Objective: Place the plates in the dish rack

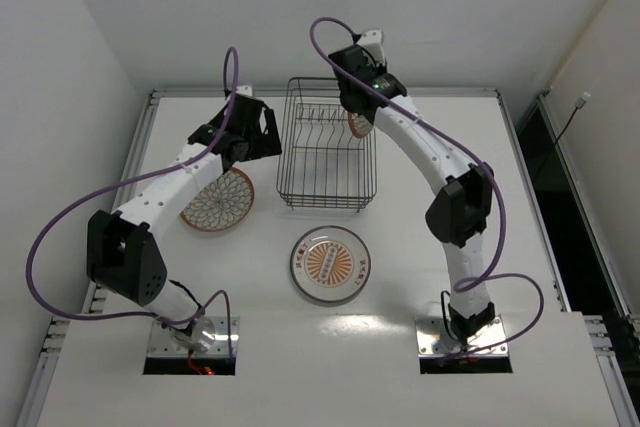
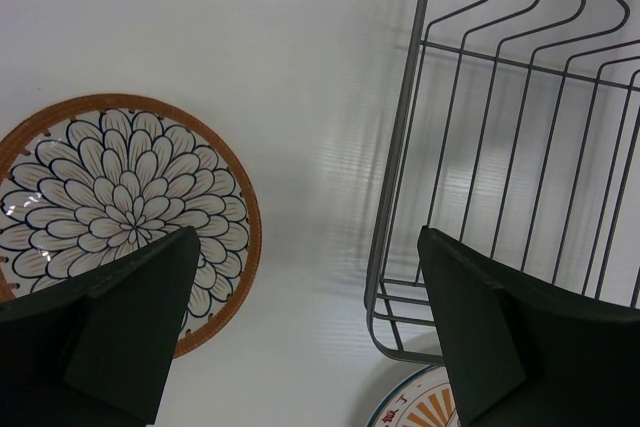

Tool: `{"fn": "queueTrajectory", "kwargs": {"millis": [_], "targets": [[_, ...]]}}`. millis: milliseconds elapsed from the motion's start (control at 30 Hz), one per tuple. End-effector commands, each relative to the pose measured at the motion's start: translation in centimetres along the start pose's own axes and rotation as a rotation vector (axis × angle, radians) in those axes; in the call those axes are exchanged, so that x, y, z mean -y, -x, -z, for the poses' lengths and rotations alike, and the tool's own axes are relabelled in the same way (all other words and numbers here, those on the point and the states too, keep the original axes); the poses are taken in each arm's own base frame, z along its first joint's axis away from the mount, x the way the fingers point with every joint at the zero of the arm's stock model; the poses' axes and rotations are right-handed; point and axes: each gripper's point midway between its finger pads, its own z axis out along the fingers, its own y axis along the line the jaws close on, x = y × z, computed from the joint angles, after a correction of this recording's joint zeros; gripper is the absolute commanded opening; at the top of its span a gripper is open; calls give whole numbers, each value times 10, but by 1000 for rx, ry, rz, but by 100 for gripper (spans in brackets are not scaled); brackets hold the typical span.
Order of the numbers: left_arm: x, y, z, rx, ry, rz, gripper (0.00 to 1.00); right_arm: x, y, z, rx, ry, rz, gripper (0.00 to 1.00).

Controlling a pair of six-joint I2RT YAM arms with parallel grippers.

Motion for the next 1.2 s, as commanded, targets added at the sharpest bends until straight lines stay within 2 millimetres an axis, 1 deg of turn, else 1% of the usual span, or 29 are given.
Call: {"fn": "queueTrajectory", "kwargs": {"millis": [0,33,67,100,133,233,267,333,367,400,467,500,567,733,800,833,867,900,967,1000,1067,1100,1167], "targets": [[5,13,1,29,-14,28,90,8,64,23,179,-74,-143,0],[5,13,1,29,-14,28,90,-2,59,24,176,-63,-128,0],[5,13,1,29,-14,28,90,1,61,24,182,-78,-126,0],[5,13,1,29,-14,28,90,-4,60,26,184,-81,-121,0],[5,13,1,29,-14,28,90,-4,60,26,184,-81,-121,0],[5,13,1,29,-14,28,90,-6,50,19,172,-120,-98,0],[4,11,1,21,-10,25,90,-8,50,23,177,-125,-96,0],[4,11,1,21,-10,25,90,-11,40,17,165,-154,-72,0],[4,11,1,21,-10,25,90,-10,40,22,172,-172,-71,0],[4,11,1,21,-10,25,90,-8,42,22,178,-185,-82,0],[4,11,1,21,-10,25,90,-9,37,24,179,-210,-71,0],[5,14,3,29,-14,28,90,-4,42,28,186,-208,-86,0],[5,14,3,29,-14,28,90,4,47,33,200,-217,-105,0],[6,13,3,24,-22,28,90,12,62,41,227,-215,-119,0],[6,13,3,24,-22,28,90,10,64,39,229,-218,-91,0],[6,13,3,24,-22,28,90,5,64,40,238,-228,-90,0],[6,13,3,24,-22,28,90,2,59,36,233,-242,-65,0],[6,13,3,24,-22,28,90,0,61,42,240,-244,-45,0],[6,13,3,24,-22,28,90,-1,57,38,243,-275,-35,0],[6,13,3,24,-22,28,90,-4,57,43,247,-277,-5,0],[6,13,3,24,-22,28,90,-7,55,40,247,-280,16,0],[6,13,3,24,-22,28,90,-14,54,41,252,-273,22,0],[6,13,3,24,-22,28,90,-17,54,39,256,-274,29,0]]}}
